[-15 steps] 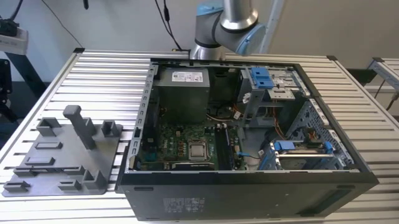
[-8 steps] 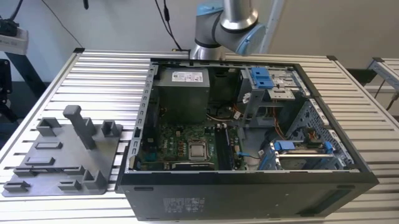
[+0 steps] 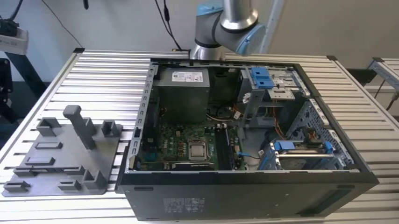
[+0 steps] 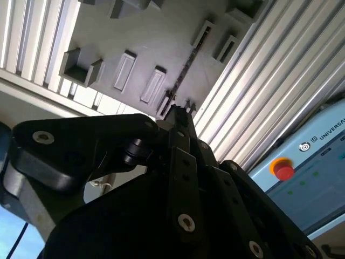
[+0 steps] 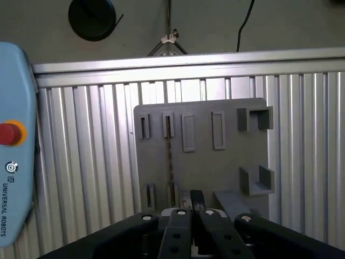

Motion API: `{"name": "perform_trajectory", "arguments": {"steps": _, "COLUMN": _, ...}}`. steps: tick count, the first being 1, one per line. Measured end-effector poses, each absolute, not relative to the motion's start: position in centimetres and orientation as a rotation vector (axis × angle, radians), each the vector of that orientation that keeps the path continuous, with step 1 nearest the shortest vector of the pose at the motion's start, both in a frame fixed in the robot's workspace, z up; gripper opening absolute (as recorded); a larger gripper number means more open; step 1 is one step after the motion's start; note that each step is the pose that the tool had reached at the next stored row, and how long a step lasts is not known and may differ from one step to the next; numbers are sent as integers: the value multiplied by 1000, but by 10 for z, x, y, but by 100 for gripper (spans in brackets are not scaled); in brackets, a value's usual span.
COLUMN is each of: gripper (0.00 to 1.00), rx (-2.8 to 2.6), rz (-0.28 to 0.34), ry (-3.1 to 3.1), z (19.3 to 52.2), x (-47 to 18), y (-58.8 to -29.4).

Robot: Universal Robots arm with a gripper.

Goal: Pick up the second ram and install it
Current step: 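Pick up the second ram and move it above second insertion slot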

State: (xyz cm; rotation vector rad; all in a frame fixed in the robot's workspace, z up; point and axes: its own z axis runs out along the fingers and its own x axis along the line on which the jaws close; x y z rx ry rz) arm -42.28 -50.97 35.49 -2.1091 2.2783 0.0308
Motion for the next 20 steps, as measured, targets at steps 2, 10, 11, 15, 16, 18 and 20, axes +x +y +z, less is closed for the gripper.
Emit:
{"name": "perform_trajectory", "arguments": {"steps": 2, "gripper": 24, "rx": -2109, "rz": 31, "ry": 2278, "z": 355, "x": -423, "y": -510}}
{"name": "perform_trajectory", "arguments": {"steps": 10, "gripper": 48, "rx": -2110, "rz": 31, "ry": 2277, "z": 355, "x": -423, "y": -510}}
{"name": "perform_trajectory", "arguments": {"steps": 11, "gripper": 48, "rx": -2110, "rz": 31, "ry": 2277, "z": 355, "x": -423, "y": -510}}
{"name": "perform_trajectory", "arguments": {"steps": 15, "gripper": 48, "rx": -2116, "rz": 31, "ry": 2272, "z": 351, "x": -423, "y": -510}}
{"name": "perform_trajectory", "arguments": {"steps": 16, "gripper": 48, "rx": -2123, "rz": 32, "ry": 2265, "z": 349, "x": -423, "y": -510}}
{"name": "perform_trajectory", "arguments": {"steps": 18, "gripper": 48, "rx": -2135, "rz": 33, "ry": 2253, "z": 346, "x": -423, "y": -510}}
{"name": "perform_trajectory", "arguments": {"steps": 20, "gripper": 48, "rx": -2147, "rz": 34, "ry": 2241, "z": 342, "x": -423, "y": -510}}
